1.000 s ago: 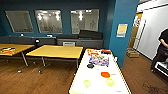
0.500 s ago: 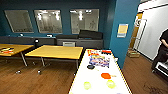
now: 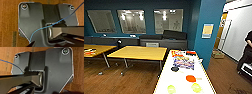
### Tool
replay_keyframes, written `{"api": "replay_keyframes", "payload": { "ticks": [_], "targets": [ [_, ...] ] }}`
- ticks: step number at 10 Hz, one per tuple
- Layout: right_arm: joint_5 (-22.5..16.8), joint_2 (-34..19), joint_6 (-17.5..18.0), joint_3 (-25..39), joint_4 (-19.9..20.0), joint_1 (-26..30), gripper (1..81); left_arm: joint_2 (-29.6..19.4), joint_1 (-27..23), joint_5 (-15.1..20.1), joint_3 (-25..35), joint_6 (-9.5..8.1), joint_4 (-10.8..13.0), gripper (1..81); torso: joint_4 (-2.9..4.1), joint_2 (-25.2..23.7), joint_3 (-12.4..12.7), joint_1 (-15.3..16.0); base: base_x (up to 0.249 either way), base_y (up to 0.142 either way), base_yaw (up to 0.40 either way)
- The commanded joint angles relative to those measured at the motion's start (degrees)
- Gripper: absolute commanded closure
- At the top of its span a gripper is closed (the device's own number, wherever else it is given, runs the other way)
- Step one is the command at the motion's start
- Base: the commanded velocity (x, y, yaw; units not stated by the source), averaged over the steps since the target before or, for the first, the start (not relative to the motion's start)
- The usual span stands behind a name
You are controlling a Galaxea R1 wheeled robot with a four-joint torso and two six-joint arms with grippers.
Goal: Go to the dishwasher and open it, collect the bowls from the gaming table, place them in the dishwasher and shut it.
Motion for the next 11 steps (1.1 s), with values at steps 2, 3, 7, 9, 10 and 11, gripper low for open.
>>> {"api": "replay_keyframes", "payload": {
  "ticks": [2, 3, 7, 9, 10, 11],
  "targets": [
    [-2.39, -0.91, 0.09, 1.55, 0.12, 2.81, 1.0, 0.2, -2.68, 2.72, 0.19, 0.15, 0.07, 1.0, 0.0, 0.0, 0.0, -0.02, 0.113, 0.0, 0.0],
    [-1.96, -1.26, 0.17, 1.9, 0.3, 2.72, 1.0, 0.2, -2.68, 2.89, 0.19, 0.15, -0.2, 1.0, 0.0, 0.0, 0.0, -0.02, 0.086, -0.079, 0.0],
    [-0.9, -8.0, 2.18, 11.26, 0.92, 2.28, 1.0, 0.2, -2.68, 2.89, 0.19, 0.15, -0.37, 1.0, 0.0, 0.02, -0.02, 0.02, 0.0, 0.0, 0.0],
    [0.85, -17.04, 3.6, 24.86, 0.92, 1.67, 1.0, 0.2, -2.68, 2.89, 0.19, 0.15, -0.28, 1.0, 0.0, 0.02, 0.0, 0.0, 0.0, 0.0, 0.0],
    [3.03, -23.72, 3.52, 34.52, 0.65, 1.15, 1.0, 0.2, -2.68, 2.72, 0.19, 0.15, -0.28, 1.0, 0.0, 0.0, 0.0, -0.02, 0.0, 0.0, 0.0],
    [5.33, -30.12, 3.51, 43.47, 0.56, 0.97, 1.0, 0.28, -2.68, 2.72, 0.19, 0.15, -0.28, 1.0, 0.0, 0.0, 0.0, -0.02, 0.0, 0.0, 0.0]
  ]
}}
